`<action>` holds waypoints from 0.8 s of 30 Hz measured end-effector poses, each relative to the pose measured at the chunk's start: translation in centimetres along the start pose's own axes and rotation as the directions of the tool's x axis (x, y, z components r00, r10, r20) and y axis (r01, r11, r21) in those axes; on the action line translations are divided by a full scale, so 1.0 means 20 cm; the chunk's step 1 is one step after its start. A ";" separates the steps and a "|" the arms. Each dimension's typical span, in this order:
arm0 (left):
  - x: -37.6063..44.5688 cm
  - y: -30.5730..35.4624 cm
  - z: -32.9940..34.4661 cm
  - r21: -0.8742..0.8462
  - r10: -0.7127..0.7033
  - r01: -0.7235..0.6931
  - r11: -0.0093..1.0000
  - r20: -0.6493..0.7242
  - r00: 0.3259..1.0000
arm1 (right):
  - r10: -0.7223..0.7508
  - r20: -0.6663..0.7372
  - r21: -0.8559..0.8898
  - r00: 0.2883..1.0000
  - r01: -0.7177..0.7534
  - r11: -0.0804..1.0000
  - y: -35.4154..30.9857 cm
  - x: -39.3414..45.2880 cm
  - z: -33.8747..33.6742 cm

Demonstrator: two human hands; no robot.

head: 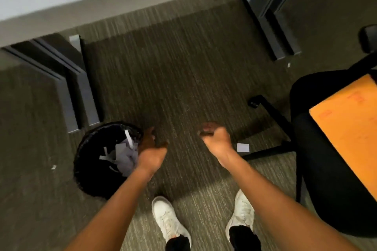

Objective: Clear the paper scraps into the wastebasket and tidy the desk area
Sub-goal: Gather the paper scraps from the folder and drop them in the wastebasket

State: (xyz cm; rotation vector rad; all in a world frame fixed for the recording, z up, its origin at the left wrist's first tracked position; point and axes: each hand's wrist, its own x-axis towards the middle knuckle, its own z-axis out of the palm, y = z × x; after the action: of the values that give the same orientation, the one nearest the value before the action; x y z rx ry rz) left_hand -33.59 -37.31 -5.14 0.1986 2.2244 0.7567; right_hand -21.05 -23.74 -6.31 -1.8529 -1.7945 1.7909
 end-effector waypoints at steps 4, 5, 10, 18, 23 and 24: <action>-0.09 0.28 0.31 0.044 0.094 -0.096 0.994 0.058 0.994 | -0.043 -0.144 0.043 0.989 0.049 0.998 0.01 0.06 -0.51; -0.13 0.36 0.40 0.074 0.118 -0.124 0.990 0.082 0.990 | -0.051 -0.181 0.055 0.982 0.062 0.997 0.02 0.07 -0.64; -0.32 0.77 0.82 0.084 0.306 -0.339 0.937 0.271 0.913 | -0.086 -0.365 0.078 0.927 0.122 0.989 0.09 0.11 -1.29; -0.54 1.14 1.47 0.109 0.511 -0.634 0.766 0.493 0.704 | -0.029 -0.570 0.078 0.821 0.089 0.993 0.30 0.19 -2.16; -0.59 1.18 1.76 0.170 0.540 -0.715 0.679 0.543 0.642 | -0.008 -0.609 0.034 0.793 0.036 0.999 0.46 0.31 -2.49; -0.59 1.17 1.81 0.205 0.544 -0.726 0.656 0.539 0.644 | -0.013 -0.611 0.013 0.792 0.026 1.000 0.49 0.33 -2.55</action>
State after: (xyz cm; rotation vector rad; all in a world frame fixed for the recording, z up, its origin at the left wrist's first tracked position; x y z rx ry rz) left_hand -1.71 -5.96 -3.58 1.3276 1.8114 0.5097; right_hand 17.80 10.57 0.67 -2.0623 -1.5145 0.9948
